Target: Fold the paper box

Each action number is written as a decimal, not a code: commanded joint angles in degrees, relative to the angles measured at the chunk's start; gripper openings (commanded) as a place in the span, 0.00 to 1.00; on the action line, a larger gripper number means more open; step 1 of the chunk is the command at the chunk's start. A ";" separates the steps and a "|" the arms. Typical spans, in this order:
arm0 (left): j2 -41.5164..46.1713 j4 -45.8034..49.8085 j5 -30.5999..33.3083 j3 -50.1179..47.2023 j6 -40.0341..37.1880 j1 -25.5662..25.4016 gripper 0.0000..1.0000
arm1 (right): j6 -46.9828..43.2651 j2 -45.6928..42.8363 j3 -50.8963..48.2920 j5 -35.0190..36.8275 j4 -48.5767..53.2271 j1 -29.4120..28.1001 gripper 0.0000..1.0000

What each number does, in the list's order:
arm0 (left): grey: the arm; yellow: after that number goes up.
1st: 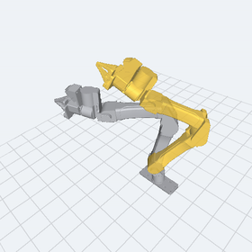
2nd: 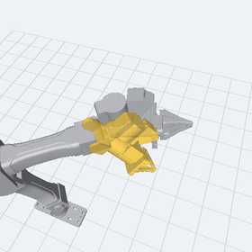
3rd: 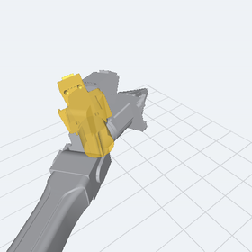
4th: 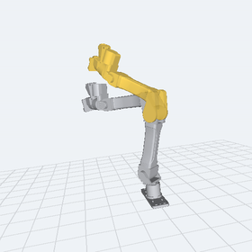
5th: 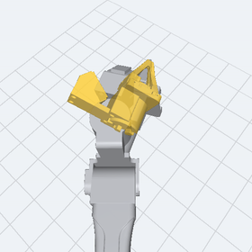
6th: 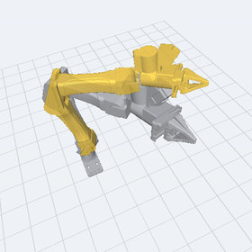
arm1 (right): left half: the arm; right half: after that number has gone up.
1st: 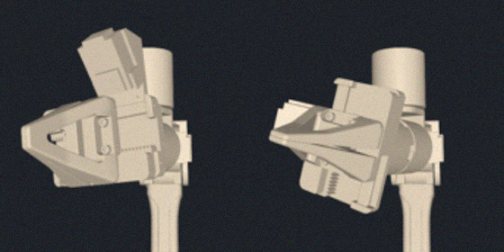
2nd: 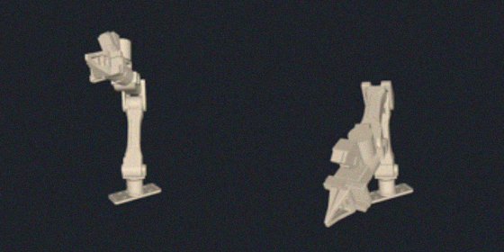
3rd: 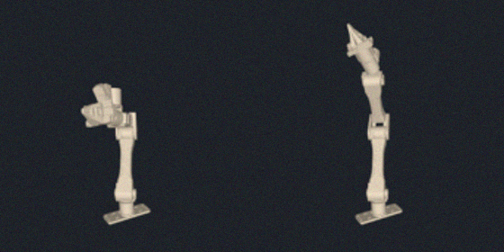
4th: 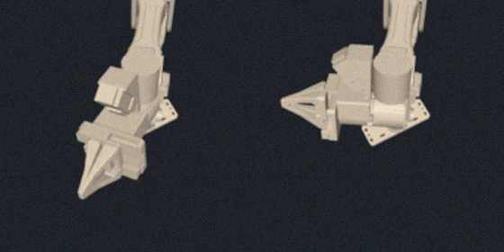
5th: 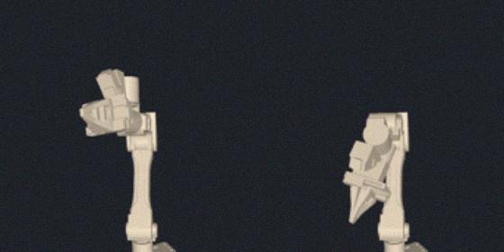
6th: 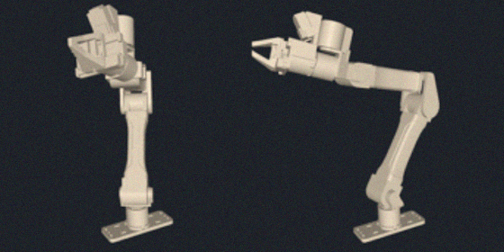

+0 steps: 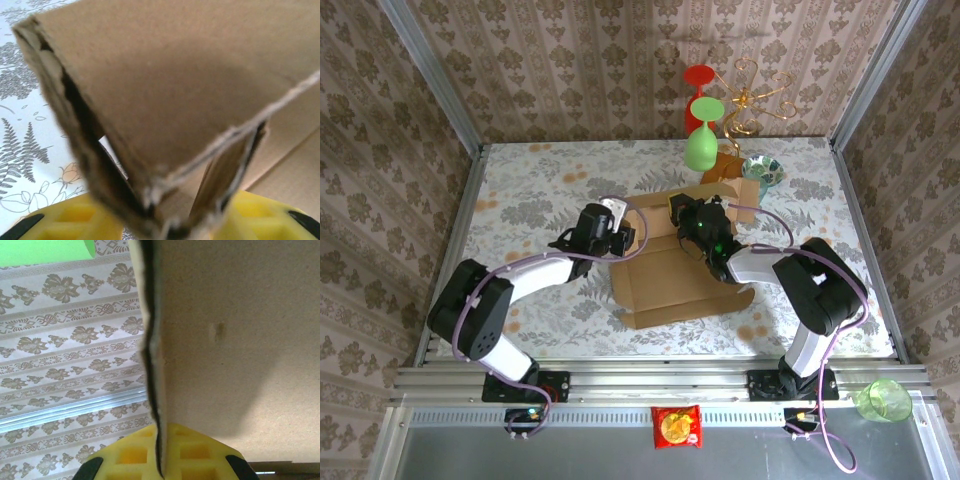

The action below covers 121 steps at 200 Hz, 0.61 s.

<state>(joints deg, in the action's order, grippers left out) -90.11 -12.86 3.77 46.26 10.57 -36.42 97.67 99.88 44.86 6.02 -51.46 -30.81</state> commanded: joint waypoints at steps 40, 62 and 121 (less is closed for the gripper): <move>-3.55 -0.48 7.50 3.53 2.07 -1.80 0.34 | 0.95 1.27 1.30 -0.87 1.28 -0.57 0.00; -4.93 -0.04 7.85 4.46 2.42 -1.85 0.23 | 1.01 1.11 1.46 -0.80 1.37 -0.62 0.00; -9.05 3.63 13.46 8.38 3.25 -4.21 0.25 | 1.38 1.11 1.71 -0.26 1.54 -0.92 0.00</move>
<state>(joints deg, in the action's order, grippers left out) -96.86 -11.92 15.31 52.18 13.39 -38.83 98.10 100.03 45.08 8.47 -51.44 -30.48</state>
